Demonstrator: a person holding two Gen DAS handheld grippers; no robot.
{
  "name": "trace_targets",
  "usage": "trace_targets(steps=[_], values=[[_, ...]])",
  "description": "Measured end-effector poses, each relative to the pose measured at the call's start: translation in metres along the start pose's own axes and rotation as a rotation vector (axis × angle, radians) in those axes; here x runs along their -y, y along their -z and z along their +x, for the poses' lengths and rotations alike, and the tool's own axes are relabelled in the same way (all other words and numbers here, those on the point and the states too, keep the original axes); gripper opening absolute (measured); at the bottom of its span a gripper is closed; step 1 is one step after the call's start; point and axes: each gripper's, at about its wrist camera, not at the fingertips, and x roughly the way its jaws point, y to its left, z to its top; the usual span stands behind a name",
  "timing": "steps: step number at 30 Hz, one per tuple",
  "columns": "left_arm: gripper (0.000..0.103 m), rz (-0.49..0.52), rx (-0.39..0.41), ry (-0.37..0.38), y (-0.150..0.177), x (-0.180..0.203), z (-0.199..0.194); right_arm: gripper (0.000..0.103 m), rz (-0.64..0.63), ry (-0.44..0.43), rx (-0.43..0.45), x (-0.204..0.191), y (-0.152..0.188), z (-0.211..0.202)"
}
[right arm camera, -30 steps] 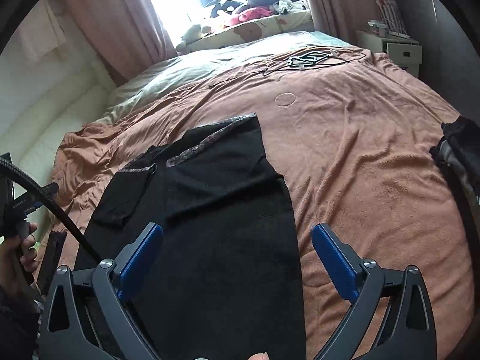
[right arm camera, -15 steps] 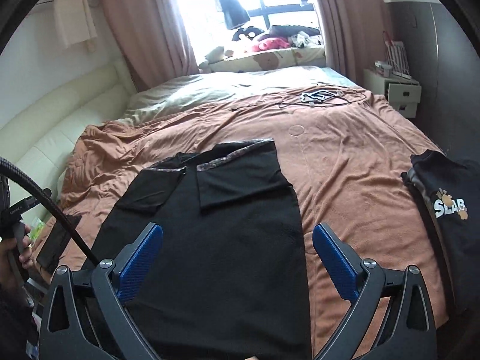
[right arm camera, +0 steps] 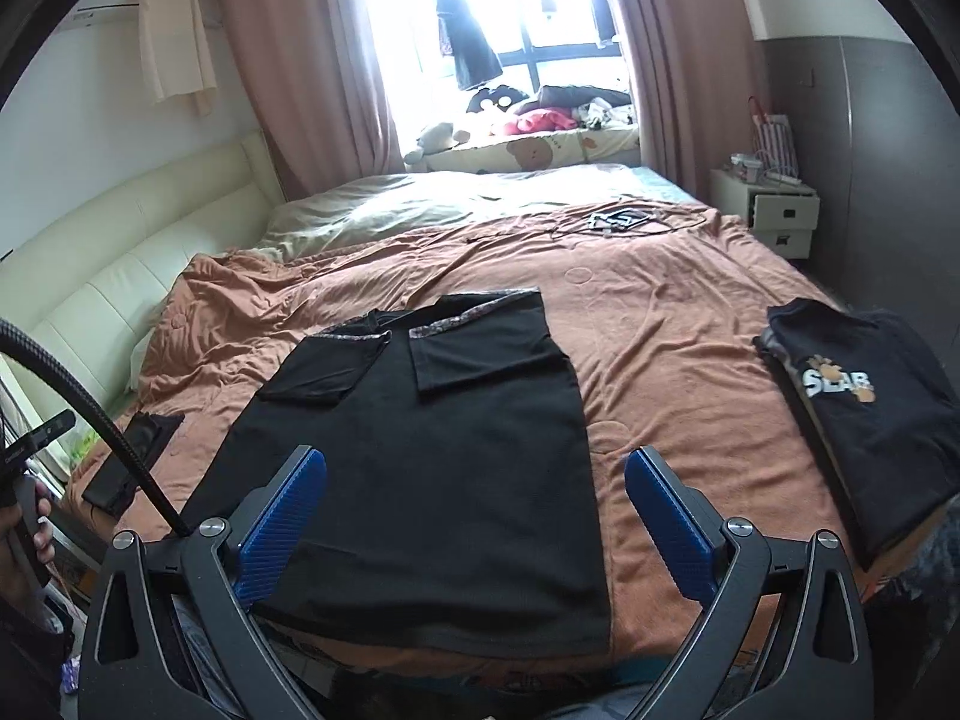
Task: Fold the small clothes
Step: 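Open both grippers and lift them away from the folded shirt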
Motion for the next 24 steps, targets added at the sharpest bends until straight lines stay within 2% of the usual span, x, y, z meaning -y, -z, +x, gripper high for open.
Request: trace_targets(steps=[6,14,24], values=[[0.103,-0.031,0.03,0.001,0.023,-0.012,-0.035,0.103,-0.019,0.012,0.041,-0.006,0.024,-0.031],[0.103,-0.085,0.023,-0.004,0.057,-0.035,-0.064,0.103,0.018,-0.007,0.004,0.003,0.05,-0.047],[0.103,-0.106,0.025,0.014,0.1,-0.055,-0.096,0.103,-0.048,0.0,0.016,0.001,0.072,-0.084]])
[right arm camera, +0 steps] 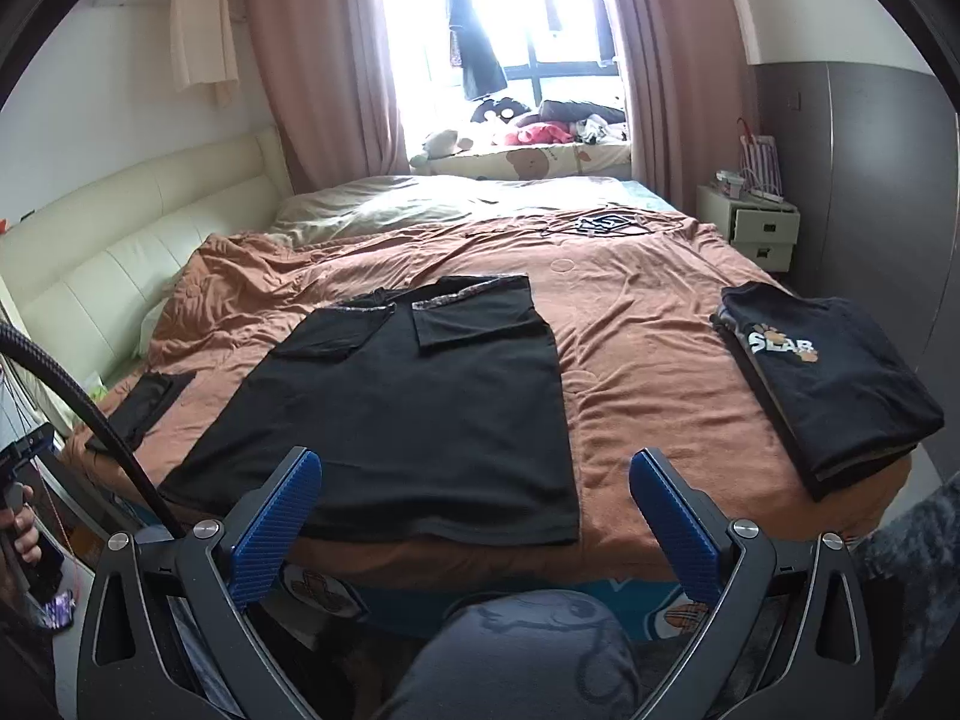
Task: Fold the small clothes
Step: 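Open both grippers and lift them away from the folded shirt, then move both grippers to the hem of the black shirt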
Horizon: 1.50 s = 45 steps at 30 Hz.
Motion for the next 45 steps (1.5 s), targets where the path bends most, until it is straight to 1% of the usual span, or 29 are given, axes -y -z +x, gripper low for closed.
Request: trace_targets(steps=[4,7,9,11,14,15,16,17,18,19,24,25,27,29,32,35,38,40,43,45], values=[[0.102,-0.044,-0.013,0.027,0.014,-0.015,-0.002,0.103,0.004,0.012,0.026,0.008,0.015,-0.011],[0.102,-0.06,-0.033,0.026,0.022,-0.023,0.0,0.103,0.025,-0.024,0.022,0.016,0.03,-0.007],[0.098,-0.062,-0.039,0.023,0.026,-0.026,0.0,0.099,0.031,-0.029,0.008,0.021,0.037,0.001],[0.096,-0.062,-0.046,0.024,0.031,-0.031,0.001,0.092,0.04,-0.038,-0.008,0.028,0.043,0.009],[0.089,-0.075,-0.067,0.019,0.038,-0.038,0.005,0.083,0.093,-0.065,-0.039,0.041,0.049,0.024],[0.086,-0.084,-0.077,0.02,0.04,-0.041,0.008,0.082,0.12,-0.077,-0.054,0.047,0.052,0.031],[0.085,-0.095,-0.089,0.02,0.043,-0.044,0.012,0.08,0.145,-0.085,-0.068,0.052,0.055,0.038],[0.081,-0.108,-0.101,0.019,0.045,-0.047,0.016,0.076,0.161,-0.091,-0.077,0.055,0.057,0.042],[0.077,-0.122,-0.112,0.022,0.047,-0.05,0.02,0.073,0.186,-0.109,-0.094,0.061,0.06,0.05],[0.076,-0.139,-0.123,0.025,0.05,-0.054,0.026,0.069,0.215,-0.131,-0.11,0.067,0.064,0.058],[0.069,-0.204,-0.171,0.04,0.061,-0.067,0.059,0.067,0.325,-0.176,-0.155,0.091,0.07,0.096],[0.068,-0.214,-0.176,0.042,0.062,-0.069,0.065,0.064,0.336,-0.183,-0.162,0.092,0.071,0.104],[0.062,-0.245,-0.19,0.049,0.064,-0.074,0.078,0.062,0.366,-0.188,-0.183,0.1,0.074,0.123],[0.061,-0.278,-0.211,0.056,0.066,-0.079,0.095,0.061,0.395,-0.191,-0.197,0.108,0.076,0.138],[0.055,-0.304,-0.239,0.063,0.069,-0.081,0.114,0.06,0.443,-0.193,-0.216,0.118,0.08,0.16],[0.053,-0.338,-0.263,0.074,0.071,-0.084,0.128,0.053,0.502,-0.212,-0.236,0.127,0.084,0.177],[0.05,-0.359,-0.297,0.076,0.076,-0.086,0.145,0.052,0.539,-0.23,-0.246,0.131,0.087,0.19],[0.049,-0.374,-0.315,0.085,0.079,-0.087,0.153,0.052,0.562,-0.252,-0.247,0.131,0.089,0.196],[0.049,-0.396,-0.323,0.064,0.083,-0.092,0.159,0.052,0.579,-0.264,-0.25,0.134,0.089,0.209],[0.049,-0.414,-0.326,0.066,0.083,-0.097,0.163,0.052,0.591,-0.266,-0.253,0.135,0.089,0.216]])
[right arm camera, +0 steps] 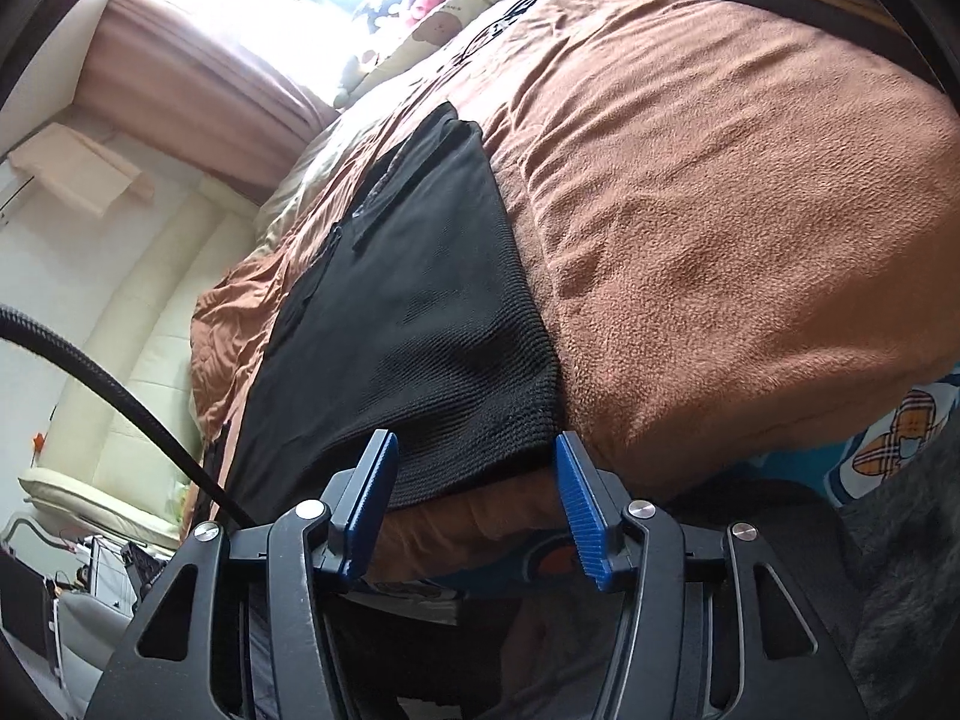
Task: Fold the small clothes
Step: 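Move both grippers to the hem of the black shirt, then grasp the shirt hem with both grippers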
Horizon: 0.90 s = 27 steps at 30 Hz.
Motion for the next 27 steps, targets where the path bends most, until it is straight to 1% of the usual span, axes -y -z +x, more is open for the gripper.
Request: trace_targets(steps=[1,2,3,5,6,7,8,10,12,15,19,22,23,24,25,26,27], values=[[0.049,-0.016,0.002,0.012,-0.001,-0.003,0.0,0.051,0.008,-0.001,-0.003,0.002,0.0,0.002],[0.046,-0.031,0.004,0.033,-0.002,-0.005,0.001,0.045,0.014,-0.001,-0.006,0.003,-0.001,0.005],[0.042,-0.041,0.005,0.05,-0.003,-0.005,0.001,0.041,0.022,-0.008,-0.009,0.004,0.0,0.008],[0.041,-0.056,0.002,0.07,-0.006,-0.005,0.001,0.027,0.038,-0.026,-0.01,0.006,-0.001,0.009],[0.041,-0.065,-0.001,0.084,-0.007,-0.004,0.002,0.023,0.048,-0.041,-0.006,0.006,-0.001,0.009],[0.04,-0.068,-0.006,0.093,-0.008,-0.003,0.003,0.015,0.054,-0.054,-0.002,0.007,0.0,0.009],[0.039,-0.067,-0.008,0.091,-0.009,-0.002,0.004,0.012,0.06,-0.063,0.006,0.008,0.0,0.008],[0.039,-0.059,-0.004,0.055,-0.011,0.0,0.006,0.009,0.058,-0.064,0.035,0.008,0.0,0.002],[0.04,-0.077,-0.004,0.05,-0.012,-0.003,0.008,0.006,0.06,-0.056,0.06,0.01,0.0,-0.004],[0.039,-0.102,-0.005,0.034,-0.01,-0.008,0.013,0.006,0.061,-0.04,0.064,0.015,0.006,-0.008],[0.039,-0.125,0.01,0.053,-0.005,-0.011,0.014,0.006,0.084,-0.016,0.06,0.02,0.012,-0.007],[0.039,-0.144,0.009,0.069,-0.004,-0.014,0.013,0.007,0.127,-0.027,0.036,0.025,0.016,-0.003],[0.039,-0.149,0.006,0.078,-0.005,-0.014,0.013,0.01,0.133,-0.035,0.035,0.024,0.015,-0.001],[0.039,-0.156,0.003,0.088,-0.004,-0.015,0.013,0.013,0.137,-0.045,0.036,0.023,0.015,-0.001],[0.039,-0.162,0.001,0.098,-0.004,-0.015,0.013,0.025,0.14,-0.048,0.037,0.022,0.015,-0.001],[0.039,-0.17,-0.001,0.109,-0.004,-0.016,0.014,0.041,0.144,-0.058,0.042,0.022,0.017,0.0],[0.039,-0.175,-0.001,0.115,-0.003,-0.016,0.014,0.049,0.148,-0.063,0.048,0.022,0.017,0.0]])
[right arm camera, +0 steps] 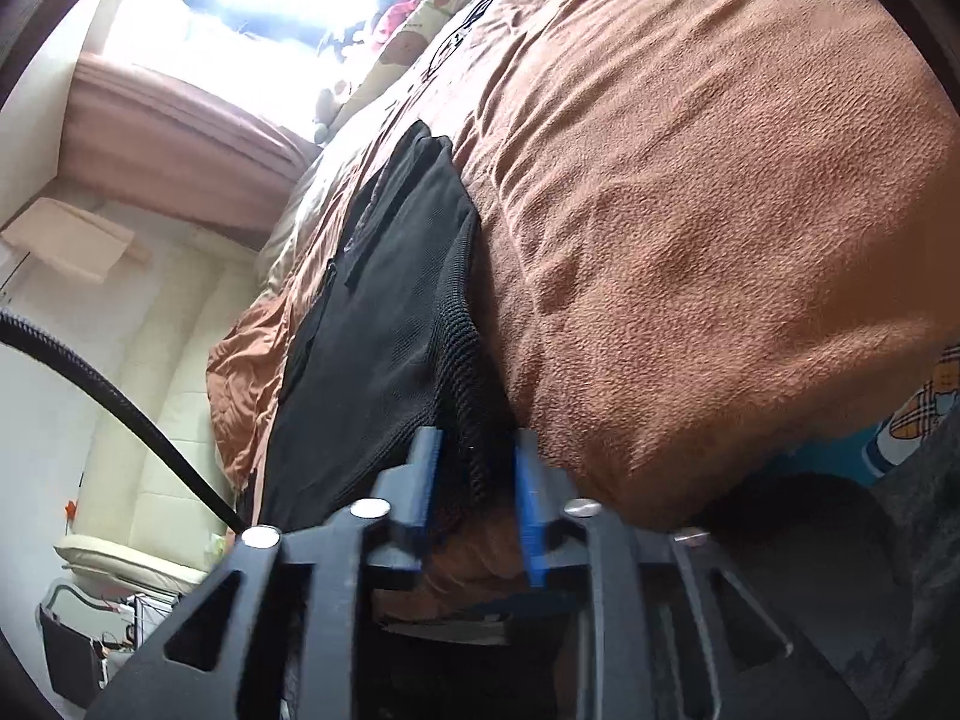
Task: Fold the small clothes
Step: 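Grasp the shirt hem with both grippers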
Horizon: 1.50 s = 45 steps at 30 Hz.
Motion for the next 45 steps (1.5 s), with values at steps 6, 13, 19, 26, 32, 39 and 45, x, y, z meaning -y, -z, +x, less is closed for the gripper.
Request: trace_targets(steps=[6,13,19,26,32,39,45], values=[[0.039,-0.013,0.009,0.032,-0.001,0.001,0.002,0.053,0.008,-0.021,0.037,0.005,-0.003,0.005],[0.039,-0.011,0.019,0.045,-0.009,0.004,0.011,0.053,-0.038,-0.044,0.036,0.007,-0.024,0.026],[0.039,-0.008,0.022,0.048,-0.014,0.005,0.013,0.053,-0.095,-0.095,-0.053,0.004,-0.041,0.046],[0.039,-0.015,0.016,0.093,-0.012,0.005,0.014,0.053,-0.12,-0.357,-0.128,0.001,-0.021,0.03],[0.039,-0.035,0.015,0.107,-0.005,0.004,0.011,0.053,-0.063,-0.212,-0.098,0.013,-0.013,0.031],[0.039,-0.101,0.045,0.101,-0.003,0.001,0.014,0.032,0.023,-0.132,-0.037,0.008,-0.008,0.044],[0.039,-0.15,0.079,0.092,-0.003,0.003,0.019,0.001,0.067,-0.033,0.053,0.0,-0.011,0.031]])
